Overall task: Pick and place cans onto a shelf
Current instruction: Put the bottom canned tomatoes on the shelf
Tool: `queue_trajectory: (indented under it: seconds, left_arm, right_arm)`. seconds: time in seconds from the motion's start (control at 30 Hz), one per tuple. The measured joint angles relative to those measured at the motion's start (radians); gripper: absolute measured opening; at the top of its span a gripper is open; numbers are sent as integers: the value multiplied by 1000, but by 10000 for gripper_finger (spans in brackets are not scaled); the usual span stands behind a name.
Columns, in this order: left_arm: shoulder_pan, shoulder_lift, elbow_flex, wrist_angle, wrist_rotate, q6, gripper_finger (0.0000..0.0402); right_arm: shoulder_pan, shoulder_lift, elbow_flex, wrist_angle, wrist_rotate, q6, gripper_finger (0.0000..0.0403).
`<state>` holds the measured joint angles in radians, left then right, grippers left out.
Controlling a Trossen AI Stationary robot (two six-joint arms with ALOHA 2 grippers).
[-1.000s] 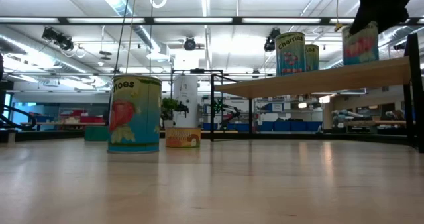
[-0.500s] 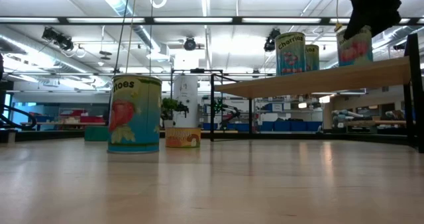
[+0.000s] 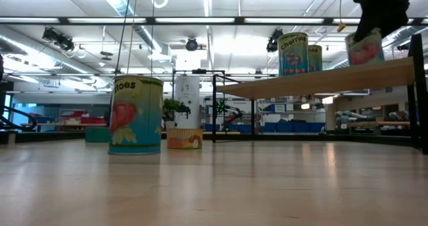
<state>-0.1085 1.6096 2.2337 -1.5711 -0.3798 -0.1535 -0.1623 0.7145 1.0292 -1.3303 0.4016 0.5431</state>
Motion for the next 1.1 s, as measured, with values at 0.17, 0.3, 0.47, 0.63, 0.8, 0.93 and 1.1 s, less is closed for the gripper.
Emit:
queue_trajectory:
  seconds: [0.17,0.3,0.47,0.63,0.8,0.93,1.1]
  left_arm:
    - [0,0,0,0,0,1,172]
    - [0,0,0,0,0,0,172]
    - [0,0,0,0,0,-17,172]
    - [0,0,0,0,0,-19,172]
    - [0,0,0,0,0,-19,172]
    - [0,0,0,0,0,-21,172]
    - [0,0,0,0,0,-20,172]
  right_arm:
    - [0,-32,27,-27,-33,-45,323]
    - [0,-58,32,-28,-46,-87,323]
    - [0,-67,32,-47,-49,-70,323]
    - [0,-71,32,-106,-52,-64,323]
    - [0,-86,32,-111,-46,-48,324]
    - [0,-88,32,-122,-38,-43,332]
    - [0,-87,32,-133,-32,-43,338]
